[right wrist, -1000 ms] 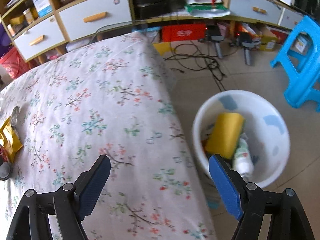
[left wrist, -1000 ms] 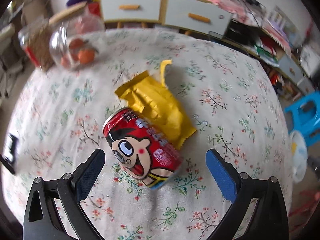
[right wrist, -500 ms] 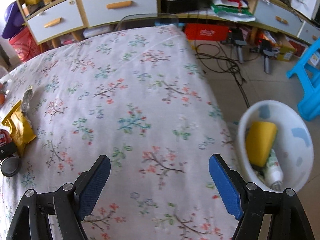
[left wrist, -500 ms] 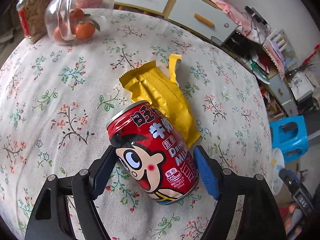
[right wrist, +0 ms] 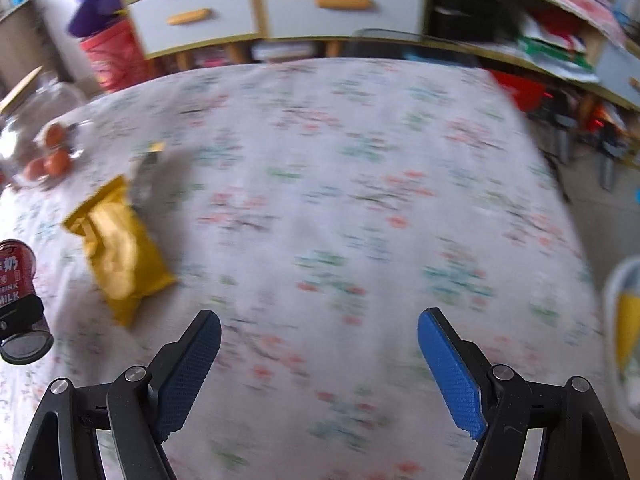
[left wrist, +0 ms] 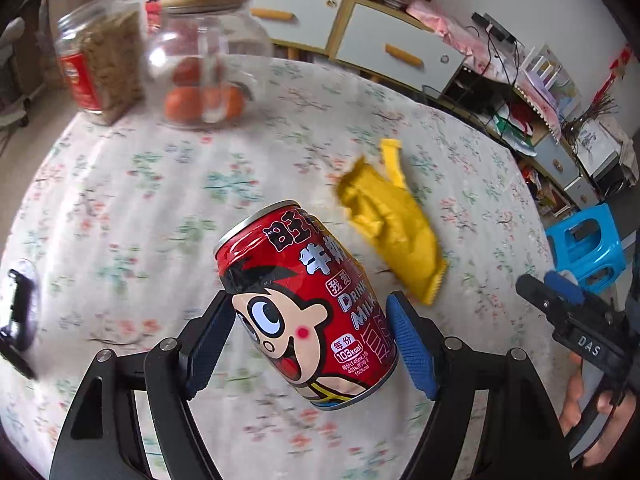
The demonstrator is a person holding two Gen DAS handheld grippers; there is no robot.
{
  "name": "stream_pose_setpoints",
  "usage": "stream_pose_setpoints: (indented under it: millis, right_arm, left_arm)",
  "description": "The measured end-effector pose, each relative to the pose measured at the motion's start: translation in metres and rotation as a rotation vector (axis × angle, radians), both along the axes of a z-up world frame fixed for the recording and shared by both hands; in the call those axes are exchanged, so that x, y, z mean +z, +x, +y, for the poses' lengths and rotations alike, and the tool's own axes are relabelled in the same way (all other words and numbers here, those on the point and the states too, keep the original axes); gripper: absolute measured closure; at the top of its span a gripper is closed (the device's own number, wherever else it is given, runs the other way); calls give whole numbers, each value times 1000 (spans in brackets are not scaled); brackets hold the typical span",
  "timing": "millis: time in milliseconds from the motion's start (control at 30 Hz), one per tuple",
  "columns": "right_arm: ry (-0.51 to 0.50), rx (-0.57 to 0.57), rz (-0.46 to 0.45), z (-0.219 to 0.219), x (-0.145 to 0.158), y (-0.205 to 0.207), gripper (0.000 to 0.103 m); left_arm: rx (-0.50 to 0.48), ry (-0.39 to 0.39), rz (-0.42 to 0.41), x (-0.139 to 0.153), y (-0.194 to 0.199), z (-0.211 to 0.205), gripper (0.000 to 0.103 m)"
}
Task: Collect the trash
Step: 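Grasp the red milk can with the left tool while the right tool grasps the yellow wrapper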
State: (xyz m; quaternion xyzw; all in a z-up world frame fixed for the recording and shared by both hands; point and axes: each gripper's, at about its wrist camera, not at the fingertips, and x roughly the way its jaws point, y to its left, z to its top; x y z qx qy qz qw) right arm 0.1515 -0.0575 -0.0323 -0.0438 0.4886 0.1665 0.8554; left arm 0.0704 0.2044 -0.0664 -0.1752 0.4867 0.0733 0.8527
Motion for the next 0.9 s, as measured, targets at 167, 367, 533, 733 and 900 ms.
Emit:
stream_pose_setpoints:
  millis: [167, 367, 533, 733, 900]
  right_arm:
    - [14, 101, -13, 47, -10, -1, 18]
    - [-19, 220, -51, 96, -23, -4, 18]
    - [-70, 310, -62, 126, -40, -5, 18]
    - [-28, 332, -59, 138, -50, -2, 18]
    - [17, 330, -60, 137, -48, 0, 41]
  left_arm:
    - [15, 30, 7, -6, -17, 22, 23]
    - [44, -35, 45, -24, -29, 51, 23]
    - [47, -41, 44, -29, -30, 56, 24]
    - [40, -20, 30, -27, -26, 51, 29]
    - [22, -27, 22, -24, -22, 42, 31]
